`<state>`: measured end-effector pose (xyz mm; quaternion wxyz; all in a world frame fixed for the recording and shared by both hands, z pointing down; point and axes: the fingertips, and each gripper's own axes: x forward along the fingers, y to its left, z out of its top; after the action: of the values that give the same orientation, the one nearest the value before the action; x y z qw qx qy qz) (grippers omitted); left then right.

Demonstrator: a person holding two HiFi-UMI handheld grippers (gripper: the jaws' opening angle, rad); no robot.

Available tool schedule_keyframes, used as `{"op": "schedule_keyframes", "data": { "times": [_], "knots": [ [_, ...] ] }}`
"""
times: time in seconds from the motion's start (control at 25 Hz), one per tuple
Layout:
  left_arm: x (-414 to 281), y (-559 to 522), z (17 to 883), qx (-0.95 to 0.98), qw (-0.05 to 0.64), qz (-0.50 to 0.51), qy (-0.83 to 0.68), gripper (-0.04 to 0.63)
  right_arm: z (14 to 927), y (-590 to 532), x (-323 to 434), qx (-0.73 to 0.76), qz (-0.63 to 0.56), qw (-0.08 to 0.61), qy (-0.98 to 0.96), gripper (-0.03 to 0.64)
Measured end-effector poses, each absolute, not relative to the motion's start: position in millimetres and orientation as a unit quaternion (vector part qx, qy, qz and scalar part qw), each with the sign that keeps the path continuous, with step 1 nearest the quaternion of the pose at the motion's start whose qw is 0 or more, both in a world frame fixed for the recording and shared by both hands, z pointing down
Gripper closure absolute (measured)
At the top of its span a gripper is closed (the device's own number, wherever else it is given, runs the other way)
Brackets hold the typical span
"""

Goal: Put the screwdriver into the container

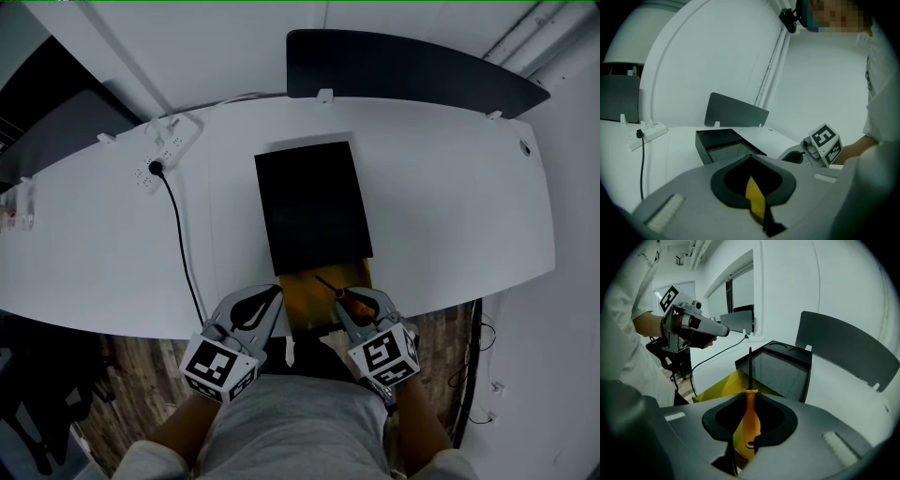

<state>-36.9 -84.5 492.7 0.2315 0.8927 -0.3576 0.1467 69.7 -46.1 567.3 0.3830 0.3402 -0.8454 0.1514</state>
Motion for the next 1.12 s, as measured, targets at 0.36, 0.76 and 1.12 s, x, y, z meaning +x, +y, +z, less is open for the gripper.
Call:
{"op": "schedule_keyframes", "data": {
  "times": [0.36,0.76,1.12],
  "knots": [
    [-40.4,-80.9,497.8,0.889,0.238,0.149,-0.361,0.595,586.6,-44.3,66.7,0.312,0.138,0.423,-0.84,0.531],
    [-47.5,-82.0,503.6,0.885,0.243,0.151,-0.369,0.595,611.5,-43.4,61.6,0.282,0.151,0.458,-0.83,0.531],
    [-54.1,-82.4,508.0,0.88,0.248,0.151,-0.376,0.595,625.1,-41.1,54.1,0.246,0.14,0.494,-0.822,0.531]
  ]
}}
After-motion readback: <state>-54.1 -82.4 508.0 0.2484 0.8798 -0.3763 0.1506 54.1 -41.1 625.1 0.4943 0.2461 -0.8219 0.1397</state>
